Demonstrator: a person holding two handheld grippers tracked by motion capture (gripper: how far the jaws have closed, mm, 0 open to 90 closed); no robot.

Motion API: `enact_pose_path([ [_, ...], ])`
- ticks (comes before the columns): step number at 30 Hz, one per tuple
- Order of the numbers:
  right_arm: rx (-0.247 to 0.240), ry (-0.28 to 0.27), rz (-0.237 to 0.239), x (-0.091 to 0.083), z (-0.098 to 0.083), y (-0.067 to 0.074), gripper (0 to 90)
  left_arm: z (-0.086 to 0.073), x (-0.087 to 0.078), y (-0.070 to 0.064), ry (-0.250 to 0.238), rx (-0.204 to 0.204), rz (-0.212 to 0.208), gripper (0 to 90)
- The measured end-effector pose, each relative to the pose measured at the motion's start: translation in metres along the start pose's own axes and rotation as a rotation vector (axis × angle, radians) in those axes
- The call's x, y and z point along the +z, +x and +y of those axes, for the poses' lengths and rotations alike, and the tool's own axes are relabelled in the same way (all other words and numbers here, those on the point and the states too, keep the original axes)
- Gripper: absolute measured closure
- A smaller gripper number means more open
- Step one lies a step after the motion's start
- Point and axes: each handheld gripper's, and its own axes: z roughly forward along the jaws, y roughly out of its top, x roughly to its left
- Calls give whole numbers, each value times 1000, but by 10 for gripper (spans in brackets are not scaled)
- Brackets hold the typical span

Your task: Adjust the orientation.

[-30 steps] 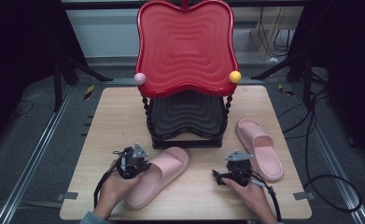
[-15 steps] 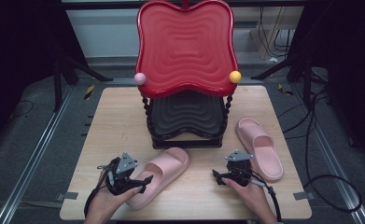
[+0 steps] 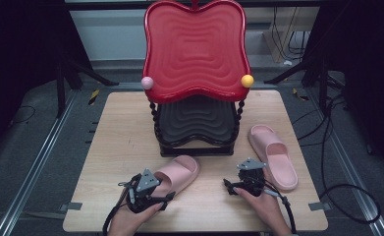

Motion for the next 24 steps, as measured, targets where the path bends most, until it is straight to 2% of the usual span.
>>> enact_pose_path([
  [3, -1, 0, 0, 0, 0, 0, 58, -1, 6, 0, -11, 13, 13, 489],
  [7, 0, 0, 0, 0, 0, 0, 58, 1, 12, 1, -32, -23, -13, 562],
  [14, -1, 0, 0, 0, 0, 0, 58, 4, 18, -3, -49, -54, -21, 654],
  [18, 0, 0, 0, 0, 0, 0, 58, 6, 20, -5, -67, -80, -25, 736],
  [21, 0, 0, 0, 0, 0, 0, 58, 6, 21, -6, -72, -106, -28, 745],
  [24, -1, 0, 0, 0, 0, 0, 58, 5, 21, -6, -79, -114, -21, 767],
])
